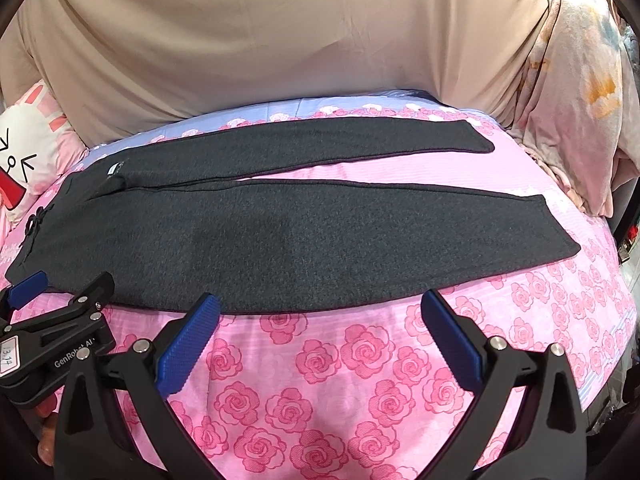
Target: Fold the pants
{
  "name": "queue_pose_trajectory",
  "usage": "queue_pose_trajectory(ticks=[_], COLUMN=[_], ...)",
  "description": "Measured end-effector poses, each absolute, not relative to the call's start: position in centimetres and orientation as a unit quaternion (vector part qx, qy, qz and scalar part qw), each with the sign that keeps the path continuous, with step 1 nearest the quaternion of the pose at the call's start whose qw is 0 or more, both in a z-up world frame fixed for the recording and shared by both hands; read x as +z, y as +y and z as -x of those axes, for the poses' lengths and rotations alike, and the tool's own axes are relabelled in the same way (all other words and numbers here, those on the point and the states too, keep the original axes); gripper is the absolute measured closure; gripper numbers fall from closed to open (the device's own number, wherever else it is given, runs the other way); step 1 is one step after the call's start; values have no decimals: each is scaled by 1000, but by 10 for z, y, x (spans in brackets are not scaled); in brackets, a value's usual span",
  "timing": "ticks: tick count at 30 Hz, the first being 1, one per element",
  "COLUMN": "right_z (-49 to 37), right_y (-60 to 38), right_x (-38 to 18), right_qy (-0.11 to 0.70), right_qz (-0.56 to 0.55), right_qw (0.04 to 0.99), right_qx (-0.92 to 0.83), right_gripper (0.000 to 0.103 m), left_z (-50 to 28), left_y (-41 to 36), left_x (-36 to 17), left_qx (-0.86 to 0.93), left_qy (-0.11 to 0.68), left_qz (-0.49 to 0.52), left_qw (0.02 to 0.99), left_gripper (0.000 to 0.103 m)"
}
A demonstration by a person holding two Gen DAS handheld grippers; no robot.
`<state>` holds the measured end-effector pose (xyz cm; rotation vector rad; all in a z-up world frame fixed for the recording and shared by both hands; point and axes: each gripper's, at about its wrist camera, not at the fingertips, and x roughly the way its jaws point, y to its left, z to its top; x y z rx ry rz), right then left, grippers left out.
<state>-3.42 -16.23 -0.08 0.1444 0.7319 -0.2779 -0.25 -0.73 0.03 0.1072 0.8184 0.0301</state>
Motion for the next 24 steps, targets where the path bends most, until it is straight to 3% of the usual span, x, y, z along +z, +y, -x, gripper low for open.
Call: queue_pose_trajectory(ticks=[24], right_z=[36], right_y=[-159], right_x=[-2], right_qy=[354], right_qz=[-66], right_qw=[923], right_qx=[-133], right_gripper=[5], left_z=[0], left_y=[-10], left_x=[-2], left_qx=[17], left_qy=[395], left_qz=[-53], left_qw=[917], left_gripper=[9])
